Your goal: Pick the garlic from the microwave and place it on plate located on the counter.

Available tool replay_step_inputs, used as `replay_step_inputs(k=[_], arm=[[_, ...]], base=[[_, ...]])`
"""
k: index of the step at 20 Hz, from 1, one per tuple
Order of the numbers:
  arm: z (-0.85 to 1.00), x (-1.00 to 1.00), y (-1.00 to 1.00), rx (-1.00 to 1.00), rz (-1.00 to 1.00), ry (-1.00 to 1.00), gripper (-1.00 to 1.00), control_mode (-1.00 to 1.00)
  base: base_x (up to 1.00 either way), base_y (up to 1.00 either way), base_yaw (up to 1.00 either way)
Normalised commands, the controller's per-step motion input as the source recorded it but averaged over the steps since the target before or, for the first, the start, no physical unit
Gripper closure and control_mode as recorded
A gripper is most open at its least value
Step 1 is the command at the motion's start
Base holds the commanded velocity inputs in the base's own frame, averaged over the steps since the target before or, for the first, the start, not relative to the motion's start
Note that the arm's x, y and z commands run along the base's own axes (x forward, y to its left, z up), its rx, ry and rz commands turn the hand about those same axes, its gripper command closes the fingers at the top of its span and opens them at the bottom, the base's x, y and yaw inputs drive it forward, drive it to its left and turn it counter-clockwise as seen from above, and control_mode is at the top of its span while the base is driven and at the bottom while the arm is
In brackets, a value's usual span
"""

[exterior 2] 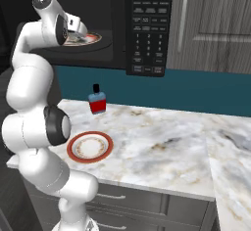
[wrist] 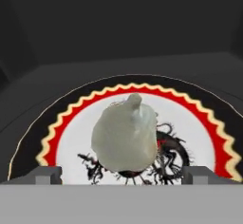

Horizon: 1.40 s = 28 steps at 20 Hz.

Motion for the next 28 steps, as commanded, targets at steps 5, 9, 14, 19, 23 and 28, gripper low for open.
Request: replay_step_inputs(k=[5,9,14,19,23,28], arm=[[-0.13,0.35,0.0,0.0,0.0,0.0,-1.0,-1.0],[-0.01,0.38,0.0,0.0,0.0,0.0,-1.0,-1.0],[0.0,0.34,0.0,0.0,0.0,0.01,-1.0,-1.0],[0.0,0.05,0.0,0.0,0.0,0.0,1.0,-1.0],[0.0,0.0,0.0,0.0,0.0,0.0,1.0,-1.0],[0.0,-0.47,-0.05,0.0,0.0,-0.03,1.0,-1.0]], base=[[0.0,0.0,0.0],[0.0,0.0,0.0],[0.0,0.0,0.0],[0.0,0.0,0.0],[0.0,0.0,0.0],[0.0,0.0,0.0]])
